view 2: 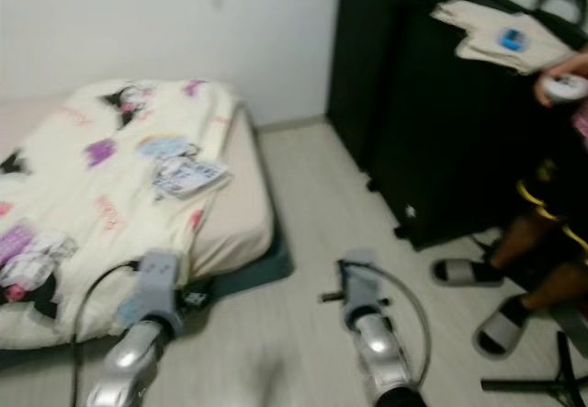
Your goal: Clean up the room
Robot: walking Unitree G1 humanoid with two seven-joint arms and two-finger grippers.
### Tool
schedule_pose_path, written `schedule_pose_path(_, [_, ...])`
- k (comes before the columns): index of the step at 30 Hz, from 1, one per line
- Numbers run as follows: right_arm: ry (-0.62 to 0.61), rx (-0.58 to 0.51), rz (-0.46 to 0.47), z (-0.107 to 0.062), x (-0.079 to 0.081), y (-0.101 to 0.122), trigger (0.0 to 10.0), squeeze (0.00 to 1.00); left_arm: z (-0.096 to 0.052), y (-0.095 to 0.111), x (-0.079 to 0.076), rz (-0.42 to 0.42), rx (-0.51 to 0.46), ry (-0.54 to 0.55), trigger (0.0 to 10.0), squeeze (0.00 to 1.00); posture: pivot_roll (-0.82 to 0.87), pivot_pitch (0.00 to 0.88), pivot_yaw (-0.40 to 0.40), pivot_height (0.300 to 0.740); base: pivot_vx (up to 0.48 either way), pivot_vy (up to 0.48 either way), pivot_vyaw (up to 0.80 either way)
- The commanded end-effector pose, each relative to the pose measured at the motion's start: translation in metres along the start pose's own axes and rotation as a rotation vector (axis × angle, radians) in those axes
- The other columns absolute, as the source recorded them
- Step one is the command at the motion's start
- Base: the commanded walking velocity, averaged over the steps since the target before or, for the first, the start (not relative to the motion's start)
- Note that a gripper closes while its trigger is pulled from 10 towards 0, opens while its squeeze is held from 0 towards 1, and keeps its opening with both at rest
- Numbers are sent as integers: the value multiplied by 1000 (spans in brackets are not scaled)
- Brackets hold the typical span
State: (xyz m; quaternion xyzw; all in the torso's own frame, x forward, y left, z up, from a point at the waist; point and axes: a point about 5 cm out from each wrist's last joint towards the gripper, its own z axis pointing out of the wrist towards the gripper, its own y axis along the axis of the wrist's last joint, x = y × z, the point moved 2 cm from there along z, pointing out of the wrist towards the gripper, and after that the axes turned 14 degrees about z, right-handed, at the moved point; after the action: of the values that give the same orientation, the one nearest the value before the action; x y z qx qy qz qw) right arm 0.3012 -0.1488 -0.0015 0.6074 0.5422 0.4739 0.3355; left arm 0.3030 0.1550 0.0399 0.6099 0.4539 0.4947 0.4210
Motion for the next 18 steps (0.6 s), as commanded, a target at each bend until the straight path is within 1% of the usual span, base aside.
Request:
schedule_pose_path(1, [-4, 2, 4, 2, 0, 2, 10000, 0, -4, -5, 1, 1, 14, -5, 10000, 0, 5, 103, -19, 740, 259, 0, 0])
schedule_pose_path(8, [2, 4, 5, 2, 2, 2, 10000, 0, -4, -5, 1, 2, 14, -6, 10000, 0, 5, 99, -19, 740, 255, 0, 0])
schedule_pose_path(15, [41, 15, -42, 3, 8, 1, 10000, 0, -4, -5, 1, 1, 14, -5, 10000, 0, 6, 98, -20, 740, 246, 0, 0])
schedule_pose_path(18, [49, 21, -38, 3, 9, 1, 10000, 0, -4, -5, 2, -1, 14, -2, 10000, 0, 6, 106, -22, 740, 246, 0, 692])
